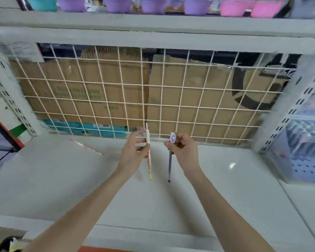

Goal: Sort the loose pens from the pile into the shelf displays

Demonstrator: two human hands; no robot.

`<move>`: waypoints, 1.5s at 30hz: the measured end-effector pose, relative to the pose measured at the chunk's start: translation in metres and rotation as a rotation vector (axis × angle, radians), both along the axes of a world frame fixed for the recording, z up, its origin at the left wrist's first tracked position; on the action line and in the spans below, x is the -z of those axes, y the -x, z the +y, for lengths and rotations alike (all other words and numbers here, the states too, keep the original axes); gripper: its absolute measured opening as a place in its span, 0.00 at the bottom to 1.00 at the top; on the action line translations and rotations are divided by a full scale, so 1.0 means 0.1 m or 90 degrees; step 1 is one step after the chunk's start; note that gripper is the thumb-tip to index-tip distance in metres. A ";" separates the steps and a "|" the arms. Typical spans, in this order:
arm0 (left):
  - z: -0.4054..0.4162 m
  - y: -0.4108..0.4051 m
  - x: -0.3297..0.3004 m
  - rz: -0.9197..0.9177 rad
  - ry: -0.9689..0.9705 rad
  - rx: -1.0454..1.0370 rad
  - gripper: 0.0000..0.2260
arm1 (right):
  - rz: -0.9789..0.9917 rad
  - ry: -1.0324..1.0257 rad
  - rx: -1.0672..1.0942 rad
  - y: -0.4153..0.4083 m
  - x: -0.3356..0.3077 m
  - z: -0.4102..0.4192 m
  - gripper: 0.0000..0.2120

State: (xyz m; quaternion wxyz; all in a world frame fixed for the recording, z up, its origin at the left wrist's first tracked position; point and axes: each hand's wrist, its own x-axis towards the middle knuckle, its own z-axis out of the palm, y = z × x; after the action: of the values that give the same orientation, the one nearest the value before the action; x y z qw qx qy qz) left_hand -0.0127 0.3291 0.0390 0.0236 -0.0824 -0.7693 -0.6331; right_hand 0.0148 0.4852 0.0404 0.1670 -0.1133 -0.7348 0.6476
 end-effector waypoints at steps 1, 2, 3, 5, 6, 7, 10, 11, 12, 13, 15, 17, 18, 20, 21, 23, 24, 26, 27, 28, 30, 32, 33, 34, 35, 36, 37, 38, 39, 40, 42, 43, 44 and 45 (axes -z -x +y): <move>0.12 -0.04 0.01 -0.003 -0.012 0.021 0.17 | -0.006 -0.012 0.017 -0.08 -0.01 0.12 0.09; 0.25 -0.10 0.00 -0.010 -0.020 0.038 0.17 | -0.007 -0.016 0.033 -0.15 0.00 0.25 0.09; 0.38 -0.15 0.00 -0.012 -0.024 0.058 0.17 | -0.009 -0.019 0.050 -0.23 0.00 0.38 0.08; 0.62 -0.27 0.02 -0.009 -0.018 0.096 0.18 | -0.008 -0.022 0.083 -0.39 0.00 0.62 0.09; 0.73 -0.34 0.03 -0.007 -0.014 0.114 0.18 | -0.006 -0.019 0.102 -0.48 0.01 0.73 0.10; 0.85 -0.40 0.04 -0.008 -0.017 0.131 0.18 | -0.006 -0.015 0.120 -0.57 0.02 0.85 0.10; 1.15 -0.54 0.09 -0.009 -0.015 0.171 0.19 | -0.012 -0.027 0.149 -0.81 0.04 1.14 0.08; 1.26 -0.59 0.10 -0.009 -0.019 0.184 0.20 | -0.012 -0.033 0.158 -0.88 0.05 1.24 0.08; 1.35 -0.64 0.12 -0.013 -0.025 0.196 0.21 | -0.011 -0.039 0.169 -0.95 0.05 1.31 0.09; 1.47 -0.71 0.14 -0.015 -0.035 0.209 0.21 | -0.011 -0.044 0.181 -1.04 0.05 1.42 0.10; 1.62 -0.79 0.18 -0.020 -0.040 0.222 0.22 | 0.005 -0.016 0.200 -1.16 0.04 1.53 0.12; 1.77 -0.89 0.22 -0.033 -0.051 0.245 0.23 | 0.034 -0.012 0.225 -1.31 -0.01 1.67 0.12; 1.86 -0.95 0.23 -0.035 -0.055 0.257 0.23 | 0.047 -0.014 0.229 -1.40 -0.04 1.74 0.11; 1.99 -1.03 0.24 -0.030 -0.047 0.277 0.23 | 0.051 -0.015 0.232 -1.53 -0.08 1.87 0.09; 2.04 -1.06 0.23 -0.027 -0.043 0.287 0.24 | 0.048 -0.016 0.237 -1.59 -0.09 1.92 0.09; 2.12 -1.09 0.22 -0.023 -0.046 0.304 0.24 | 0.050 -0.025 0.248 -1.66 -0.11 2.00 0.11; 2.15 -1.10 0.21 -0.021 -0.047 0.311 0.24 | 0.054 -0.033 0.250 -1.69 -0.11 2.03 0.12; 2.20 -1.10 0.19 -0.014 -0.046 0.329 0.23 | 0.060 -0.035 0.259 -1.75 -0.11 2.06 0.14; 2.22 -1.09 0.19 -0.011 -0.045 0.338 0.23 | 0.062 -0.029 0.266 -1.77 -0.12 2.07 0.14; 2.24 -1.08 0.19 -0.009 -0.044 0.347 0.23 | 0.064 -0.022 0.271 -1.80 -0.12 2.07 0.15; 2.28 -1.06 0.18 -0.010 -0.046 0.363 0.23 | 0.065 -0.023 0.272 -1.87 -0.15 2.07 0.16; 2.34 -1.04 0.17 -0.013 -0.053 0.375 0.24 | 0.065 -0.029 0.273 -1.92 -0.18 2.08 0.16; 2.36 -1.03 0.16 -0.014 -0.056 0.382 0.24 | 0.065 -0.026 0.276 -1.94 -0.20 2.10 0.16; 2.38 -1.03 0.15 -0.016 -0.058 0.390 0.24 | 0.068 -0.021 0.280 -1.95 -0.22 2.12 0.16; 2.40 -1.02 0.13 -0.015 -0.058 0.400 0.24 | 0.070 -0.017 0.285 -1.96 -0.23 2.14 0.16; 2.41 -1.02 0.11 -0.009 -0.057 0.412 0.24 | 0.072 -0.017 0.290 -1.97 -0.24 2.17 0.17; 2.42 -1.02 0.10 0.001 -0.058 0.421 0.25 | 0.072 -0.021 0.296 -1.98 -0.23 2.19 0.18; 2.43 -1.03 0.07 0.012 -0.062 0.426 0.26 | 0.072 -0.029 0.300 -1.98 -0.23 2.22 0.18; 2.44 -1.04 0.06 0.019 -0.069 0.427 0.27 | 0.072 -0.036 0.304 -1.97 -0.22 2.25 0.18; 2.44 -1.06 0.04 0.022 -0.077 0.428 0.28 | 0.076 -0.040 0.308 -1.97 -0.21 2.27 0.17; 2.47 -1.09 0.01 0.024 -0.078 0.436 0.31 | 0.088 -0.040 0.321 -1.96 -0.21 2.31 0.17; 2.49 -1.10 0.00 0.029 -0.069 0.443 0.32 | 0.092 -0.041 0.327 -1.95 -0.21 2.34 0.17; 2.53 -1.10 -0.02 0.040 -0.056 0.448 0.34 | 0.094 -0.045 0.329 -1.94 -0.21 2.38 0.17; 2.57 -1.09 -0.03 0.059 -0.043 0.452 0.36 | 0.097 -0.050 0.329 -1.91 -0.21 2.44 0.18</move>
State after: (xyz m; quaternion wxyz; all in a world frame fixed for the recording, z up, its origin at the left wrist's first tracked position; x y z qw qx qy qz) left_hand 0.0959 0.5861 0.0423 -0.1600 -0.3721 -0.6697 -0.6224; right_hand 0.2061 0.7289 0.0615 0.3856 -0.2415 -0.6916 0.5610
